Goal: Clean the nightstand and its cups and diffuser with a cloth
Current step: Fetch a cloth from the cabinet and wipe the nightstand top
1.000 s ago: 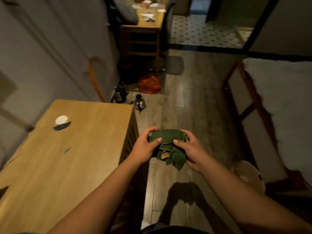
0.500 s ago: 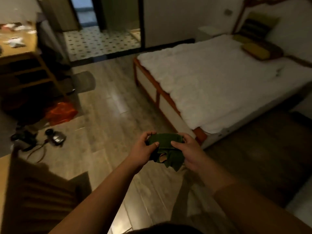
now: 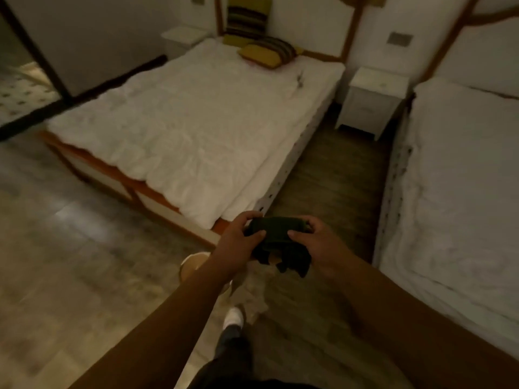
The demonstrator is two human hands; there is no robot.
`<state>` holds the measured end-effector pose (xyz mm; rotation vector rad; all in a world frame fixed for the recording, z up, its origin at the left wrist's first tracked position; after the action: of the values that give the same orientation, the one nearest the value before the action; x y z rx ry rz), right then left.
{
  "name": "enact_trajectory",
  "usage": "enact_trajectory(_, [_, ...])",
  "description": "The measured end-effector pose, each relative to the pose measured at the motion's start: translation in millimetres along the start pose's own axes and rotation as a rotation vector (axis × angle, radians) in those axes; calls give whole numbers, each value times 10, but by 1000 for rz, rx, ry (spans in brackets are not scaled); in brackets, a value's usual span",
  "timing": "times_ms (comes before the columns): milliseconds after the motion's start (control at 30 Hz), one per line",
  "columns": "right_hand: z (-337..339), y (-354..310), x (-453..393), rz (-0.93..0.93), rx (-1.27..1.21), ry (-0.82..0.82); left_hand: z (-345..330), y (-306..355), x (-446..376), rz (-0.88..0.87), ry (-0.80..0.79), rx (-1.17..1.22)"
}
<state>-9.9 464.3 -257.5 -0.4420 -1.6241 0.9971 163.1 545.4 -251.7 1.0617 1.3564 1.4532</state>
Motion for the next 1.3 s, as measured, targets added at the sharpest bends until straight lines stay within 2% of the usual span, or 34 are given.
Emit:
enact_trajectory(133, [370, -345, -470, 14, -8, 126, -242, -5, -840, -12, -131, 13])
enact_trajectory(300, [663, -862, -1054, 21, -53, 233, -427, 142, -1960, -60, -298, -86])
enact_trajectory(467, [939, -1356, -1555, 45, -70, 314, -640, 297, -2856, -67, -397, -120])
enact_trajectory(633, [1444, -1796, -2162, 67, -81, 367, -1100, 290, -3808, -54, -416, -139])
enact_trajectory(1000, [3154, -2943, -3781, 26, -129, 316, -2560, 316, -5907, -41, -370, -219])
enact_trajectory(1300, [4107, -4017, -4960, -26, -116, 280, -3313, 414, -7546, 22, -344, -116])
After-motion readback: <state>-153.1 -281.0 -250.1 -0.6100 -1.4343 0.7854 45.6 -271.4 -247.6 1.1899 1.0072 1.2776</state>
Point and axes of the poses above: each hand's wrist, its own x-axis away from the middle knuckle, its own z-axis out of the back of the hand, y = z × x, the point moved 1 cm from there along -x, towards the middle knuckle, and after that the axes turned 13 degrees about -z, right-handed, at the moved point
